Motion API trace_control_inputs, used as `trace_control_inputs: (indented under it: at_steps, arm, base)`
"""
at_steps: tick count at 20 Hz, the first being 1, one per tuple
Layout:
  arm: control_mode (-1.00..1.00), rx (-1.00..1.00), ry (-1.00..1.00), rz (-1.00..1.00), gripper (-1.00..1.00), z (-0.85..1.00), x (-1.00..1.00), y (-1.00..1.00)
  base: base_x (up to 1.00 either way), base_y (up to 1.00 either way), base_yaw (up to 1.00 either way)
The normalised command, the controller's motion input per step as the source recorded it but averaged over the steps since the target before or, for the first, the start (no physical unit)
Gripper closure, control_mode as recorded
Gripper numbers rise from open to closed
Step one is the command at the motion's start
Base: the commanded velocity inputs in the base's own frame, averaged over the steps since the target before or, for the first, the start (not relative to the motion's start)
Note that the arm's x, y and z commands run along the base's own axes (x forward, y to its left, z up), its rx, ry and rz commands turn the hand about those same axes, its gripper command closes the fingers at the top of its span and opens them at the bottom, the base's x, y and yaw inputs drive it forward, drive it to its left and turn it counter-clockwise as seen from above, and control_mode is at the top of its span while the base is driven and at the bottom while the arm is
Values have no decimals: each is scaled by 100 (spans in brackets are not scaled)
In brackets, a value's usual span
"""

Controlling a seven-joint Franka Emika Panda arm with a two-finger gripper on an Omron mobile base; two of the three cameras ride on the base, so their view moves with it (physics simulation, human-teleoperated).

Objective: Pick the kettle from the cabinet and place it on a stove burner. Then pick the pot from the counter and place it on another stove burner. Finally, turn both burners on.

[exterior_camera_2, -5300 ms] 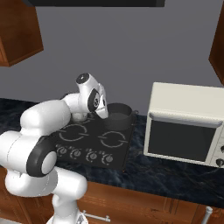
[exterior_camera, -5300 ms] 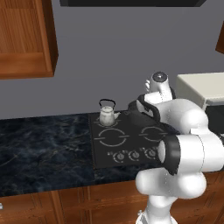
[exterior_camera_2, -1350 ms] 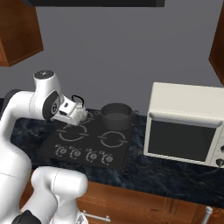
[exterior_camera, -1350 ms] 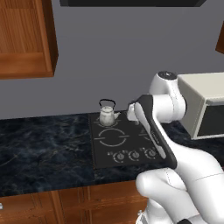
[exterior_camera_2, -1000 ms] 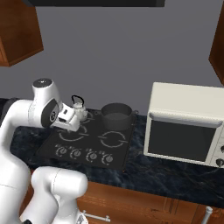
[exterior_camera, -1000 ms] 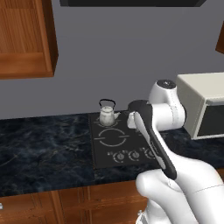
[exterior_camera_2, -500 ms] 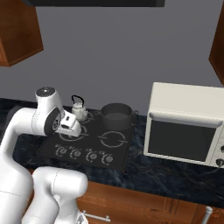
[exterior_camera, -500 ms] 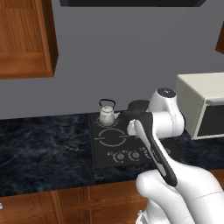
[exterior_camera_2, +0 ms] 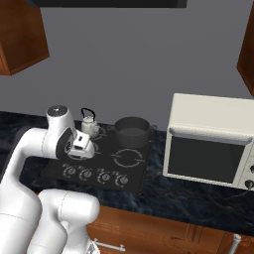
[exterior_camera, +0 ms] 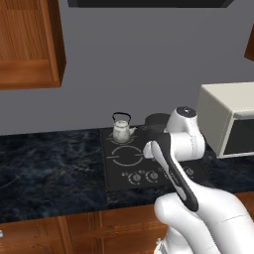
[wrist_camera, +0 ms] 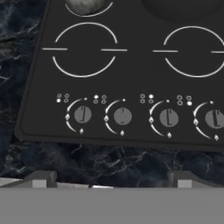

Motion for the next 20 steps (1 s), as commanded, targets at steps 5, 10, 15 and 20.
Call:
trace_control_inputs:
  at_steps: [5, 10, 15, 20]
  arm:
    - [-100, 0, 0, 2, -100, -12, 13, -6]
    - [-100, 0, 0, 1, -100, -17, 5, -10]
    - [-100, 0, 1, 0, -100, -19, 0, -2]
    - [-100, 0, 0, 0, -100, -16, 3, 0]
  base:
    - [0, 0, 0]
    - [0, 0, 0]
    - [0, 0, 0]
    - [0, 0, 0]
